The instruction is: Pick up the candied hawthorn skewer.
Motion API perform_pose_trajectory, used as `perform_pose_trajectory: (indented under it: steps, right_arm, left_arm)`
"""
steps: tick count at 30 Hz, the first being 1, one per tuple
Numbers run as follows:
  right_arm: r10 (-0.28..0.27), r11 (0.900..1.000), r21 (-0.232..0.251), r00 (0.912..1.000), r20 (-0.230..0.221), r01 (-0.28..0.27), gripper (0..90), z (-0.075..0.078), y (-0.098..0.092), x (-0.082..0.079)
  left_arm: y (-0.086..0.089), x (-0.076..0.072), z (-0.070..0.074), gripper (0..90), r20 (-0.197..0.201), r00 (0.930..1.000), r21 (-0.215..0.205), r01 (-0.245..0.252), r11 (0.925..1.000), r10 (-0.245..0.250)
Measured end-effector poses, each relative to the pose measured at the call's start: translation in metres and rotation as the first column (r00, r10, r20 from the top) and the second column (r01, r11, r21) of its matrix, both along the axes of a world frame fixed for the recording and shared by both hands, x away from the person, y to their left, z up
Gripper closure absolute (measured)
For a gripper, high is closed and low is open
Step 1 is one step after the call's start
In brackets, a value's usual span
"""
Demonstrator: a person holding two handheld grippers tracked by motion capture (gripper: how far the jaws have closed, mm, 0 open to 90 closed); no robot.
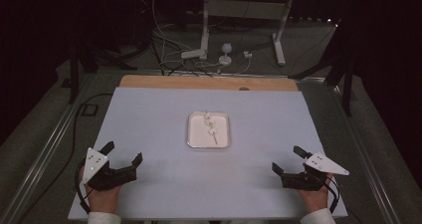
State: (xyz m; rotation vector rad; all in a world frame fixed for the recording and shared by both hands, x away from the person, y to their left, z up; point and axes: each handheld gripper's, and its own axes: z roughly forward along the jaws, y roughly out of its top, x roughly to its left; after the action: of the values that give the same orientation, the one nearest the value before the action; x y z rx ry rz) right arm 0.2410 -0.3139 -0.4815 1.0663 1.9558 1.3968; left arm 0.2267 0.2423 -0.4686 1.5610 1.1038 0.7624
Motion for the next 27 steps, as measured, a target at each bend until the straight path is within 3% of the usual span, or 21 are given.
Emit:
perform_pose_trajectory:
  steps: [12,27]
  right_arm:
    - [-0.015,1.0,-0.004,0.9999,0.004,0.015,0.0,0.0,-0.002,0.0]
    - [-0.015,1.0,-0.004,0.9999,0.002,0.015,0.0,-0.001,-0.003,0.001]
  left_arm:
    - [-0.014,0.012,0.017,0.5,-0.009,0.9994,0.012,0.032,0.9994,-0.032]
    - [-0.038,0.038,0.034,0.6,-0.023,0.9976,0.023,0.067,0.9975,-0.066]
